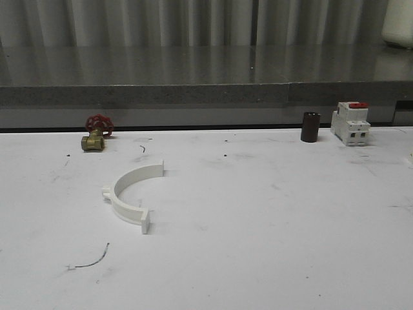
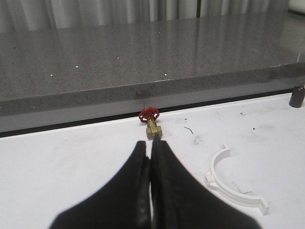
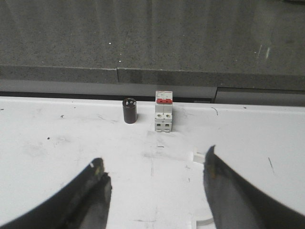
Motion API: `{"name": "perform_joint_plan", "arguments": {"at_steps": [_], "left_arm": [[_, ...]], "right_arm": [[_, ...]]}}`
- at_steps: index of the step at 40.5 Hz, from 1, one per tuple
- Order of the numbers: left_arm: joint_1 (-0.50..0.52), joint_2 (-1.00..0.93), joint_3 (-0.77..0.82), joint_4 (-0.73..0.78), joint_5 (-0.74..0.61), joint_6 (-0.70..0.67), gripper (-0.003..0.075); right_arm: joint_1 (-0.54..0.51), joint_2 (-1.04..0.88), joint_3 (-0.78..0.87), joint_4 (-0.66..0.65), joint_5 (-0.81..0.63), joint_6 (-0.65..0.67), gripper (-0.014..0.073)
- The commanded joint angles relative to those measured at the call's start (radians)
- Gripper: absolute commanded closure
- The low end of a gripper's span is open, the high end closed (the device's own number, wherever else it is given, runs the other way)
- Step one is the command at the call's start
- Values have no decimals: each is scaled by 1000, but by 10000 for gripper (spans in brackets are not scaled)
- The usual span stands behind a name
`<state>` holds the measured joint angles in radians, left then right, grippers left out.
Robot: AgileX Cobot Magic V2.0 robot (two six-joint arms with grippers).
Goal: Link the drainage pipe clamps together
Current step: 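Open the left gripper and withdraw it upward, then grasp the other white clamp half with the right gripper and lift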
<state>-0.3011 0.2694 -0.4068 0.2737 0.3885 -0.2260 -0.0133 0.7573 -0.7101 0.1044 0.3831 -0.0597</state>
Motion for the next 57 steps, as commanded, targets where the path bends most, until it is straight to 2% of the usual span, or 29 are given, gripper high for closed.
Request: {"name": "perform_joint_plan", "arguments": {"at_steps": [1, 13, 20, 26, 41, 57], "left_arm": [[-7, 6, -26, 7, -71, -1, 741], [-7, 6, -26, 7, -71, -1, 741], [-7, 6, -26, 7, -71, -1, 741], [-7, 6, -26, 7, -71, -1, 741], [-7, 6, -26, 7, -71, -1, 741], [-7, 6, -26, 7, -71, -1, 741]], "right_arm": [[-17, 109, -111, -9, -35, 17, 125], [-243, 435, -294, -11, 83, 15, 125], [-304, 627, -401, -11, 197, 13, 125], [-317, 780, -473, -11, 247, -18, 125], [-315, 1056, -542, -10, 261, -66, 125], [-315, 1141, -542, 2, 197, -66, 126]]}}
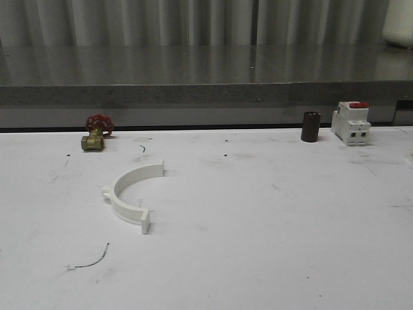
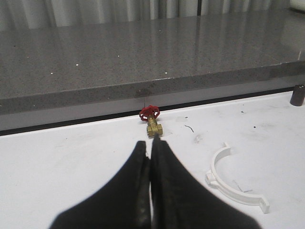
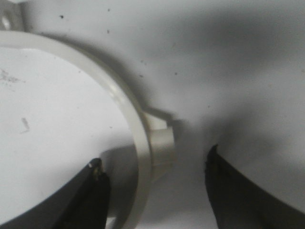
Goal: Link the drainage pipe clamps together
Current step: 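Grasp the other white clamp half with the right gripper and lift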
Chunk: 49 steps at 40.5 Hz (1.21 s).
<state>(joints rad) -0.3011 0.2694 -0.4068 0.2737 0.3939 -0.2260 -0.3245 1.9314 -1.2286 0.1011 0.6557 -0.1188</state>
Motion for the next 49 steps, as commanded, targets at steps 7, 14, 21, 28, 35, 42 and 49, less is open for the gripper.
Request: {"name": "perform_joint_plan", "arguments": {"at_steps": [7, 14, 21, 28, 35, 42, 49], "left_arm": [[-7, 6, -26, 7, -77, -1, 741], [-7, 6, -26, 7, -77, -1, 741], [-7, 6, -26, 7, -77, -1, 741], [-7, 6, -26, 7, -77, -1, 741], [-7, 6, -26, 7, -77, -1, 741], [-7, 6, -26, 7, -77, -1, 741], [-7, 6, -26, 7, -77, -1, 741]], "right_arm": [[-4, -33, -23, 5, -90, -7, 130], [-4, -33, -23, 10, -84, -7, 306], [-4, -33, -23, 10, -80, -7, 515], [-4, -36, -23, 10, -69, -7, 557], [-4, -89, -23, 45, -12, 20, 557], [4, -208, -18, 58, 73, 119, 557], [58, -352, 11, -16, 97, 317, 557]]}}
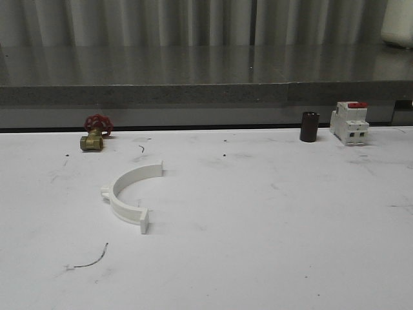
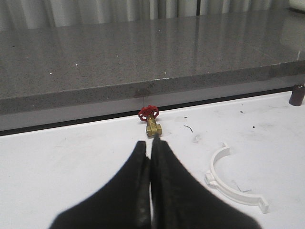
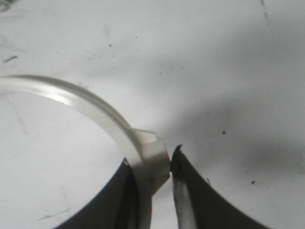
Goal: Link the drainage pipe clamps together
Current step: 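Grasp the other white clamp half with the right gripper and lift, then carry the held clamp half toward the placed half, aligning ends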
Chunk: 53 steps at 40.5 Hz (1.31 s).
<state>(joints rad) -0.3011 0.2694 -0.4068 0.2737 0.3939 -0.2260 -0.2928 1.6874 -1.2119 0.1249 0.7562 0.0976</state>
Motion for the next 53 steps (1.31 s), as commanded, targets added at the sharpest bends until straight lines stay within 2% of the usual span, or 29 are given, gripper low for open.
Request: {"name": "perform_joint_plan", "arguments": {"at_steps": [1, 7, 13, 19, 25, 41, 53], "left_arm": [[-7, 6, -26, 7, -77, -1, 741], [-7, 6, -26, 7, -77, -1, 741], [-7, 6, -26, 7, -77, -1, 741], [-7, 6, -26, 7, -77, -1, 741], [-7, 6, -26, 7, -77, -1, 741], [-7, 6, -26, 7, -77, -1, 741], [-7, 6, -26, 7, -77, -1, 741]], "right_arm": [[43, -126, 2, -65, -3, 151, 557], [167, -232, 80, -207, -5, 405, 557], [317, -275, 131, -296, 25, 574, 557], [456, -274, 134, -297, 31, 628, 557], [537, -274, 134, -296, -19, 681, 557], [675, -261, 131, -293, -38, 828, 557], [752, -146, 48, -316, 23, 910, 557]]}}
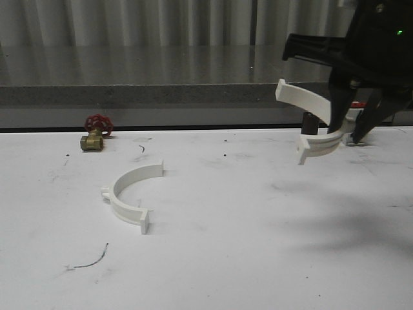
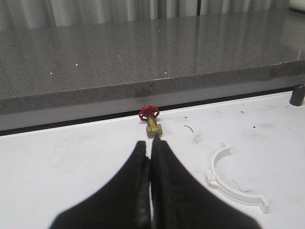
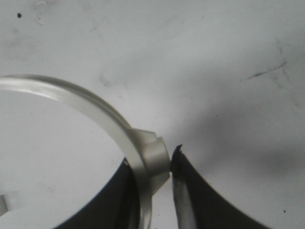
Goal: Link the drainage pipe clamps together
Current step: 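Carry the held clamp half toward the placed half, aligning ends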
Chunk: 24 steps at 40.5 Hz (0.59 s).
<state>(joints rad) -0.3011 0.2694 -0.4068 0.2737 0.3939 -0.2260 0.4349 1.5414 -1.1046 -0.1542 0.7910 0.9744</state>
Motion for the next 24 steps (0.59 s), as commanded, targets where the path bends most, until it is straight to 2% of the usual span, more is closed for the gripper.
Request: {"name": "perform_joint_plan", "arguments": {"at_steps": [1, 11, 24], "left_arm": [[-7, 6, -26, 7, -77, -1, 741], [-7, 6, -26, 7, -77, -1, 741], [-7, 6, -26, 7, -77, -1, 741]], "right_arm": [[35, 11, -68, -42, -8, 42, 557], [140, 141, -183, -130, 33, 155, 557], [215, 312, -364, -132, 61, 177, 557]]}}
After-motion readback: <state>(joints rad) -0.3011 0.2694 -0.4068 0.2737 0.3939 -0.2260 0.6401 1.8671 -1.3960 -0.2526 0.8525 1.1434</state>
